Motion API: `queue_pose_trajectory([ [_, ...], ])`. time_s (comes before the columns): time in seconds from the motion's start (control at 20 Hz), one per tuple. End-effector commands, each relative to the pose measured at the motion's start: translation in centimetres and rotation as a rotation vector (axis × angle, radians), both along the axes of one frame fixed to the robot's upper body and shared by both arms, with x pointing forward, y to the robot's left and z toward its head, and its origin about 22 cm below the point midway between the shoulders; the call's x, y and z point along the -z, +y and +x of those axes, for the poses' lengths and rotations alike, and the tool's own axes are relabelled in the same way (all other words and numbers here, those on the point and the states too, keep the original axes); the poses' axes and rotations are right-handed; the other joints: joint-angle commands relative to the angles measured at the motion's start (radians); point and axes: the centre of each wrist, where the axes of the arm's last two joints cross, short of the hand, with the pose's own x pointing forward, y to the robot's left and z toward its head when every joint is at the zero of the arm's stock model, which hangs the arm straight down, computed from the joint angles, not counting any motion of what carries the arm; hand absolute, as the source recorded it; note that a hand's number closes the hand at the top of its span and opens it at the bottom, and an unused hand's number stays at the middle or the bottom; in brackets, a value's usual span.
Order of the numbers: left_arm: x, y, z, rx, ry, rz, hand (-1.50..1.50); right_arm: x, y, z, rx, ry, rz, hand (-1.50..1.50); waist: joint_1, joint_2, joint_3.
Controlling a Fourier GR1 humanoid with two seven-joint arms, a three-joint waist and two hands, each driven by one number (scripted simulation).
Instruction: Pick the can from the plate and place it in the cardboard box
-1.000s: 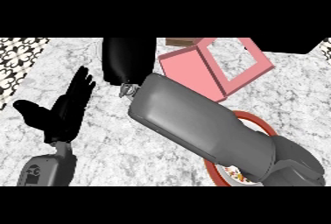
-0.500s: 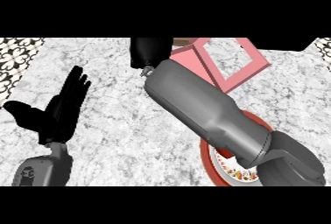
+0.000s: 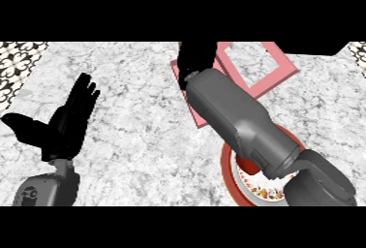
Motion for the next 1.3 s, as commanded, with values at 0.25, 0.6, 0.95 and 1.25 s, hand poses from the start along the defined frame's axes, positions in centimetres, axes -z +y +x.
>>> queue_pose_trajectory([
  [0.25,0.5,-0.4,-0.4,-0.013,-0.008,-0.009,0.00,2.8,-2.3,0.5,-0.066,-0.169,0.180,-1.50,-0.006,0.000,0.002],
  [0.6,-0.2,1.0,-0.6,-0.011,-0.015,0.013,0.00,-0.1,-1.3,0.7,-0.130,-0.516,0.457,-1.50,-0.007,0.001,0.002],
  [0.95,-0.4,2.1,-1.2,-0.025,-0.007,0.007,0.00,-3.6,-1.7,0.5,-0.044,-0.574,0.922,-1.50,-0.027,-0.006,0.004],
  [1.25,0.2,2.5,-2.0,-0.037,0.007,0.005,0.00,-1.4,-5.3,0.2,-0.040,-0.654,1.101,-1.50,-0.037,-0.008,0.003],
])
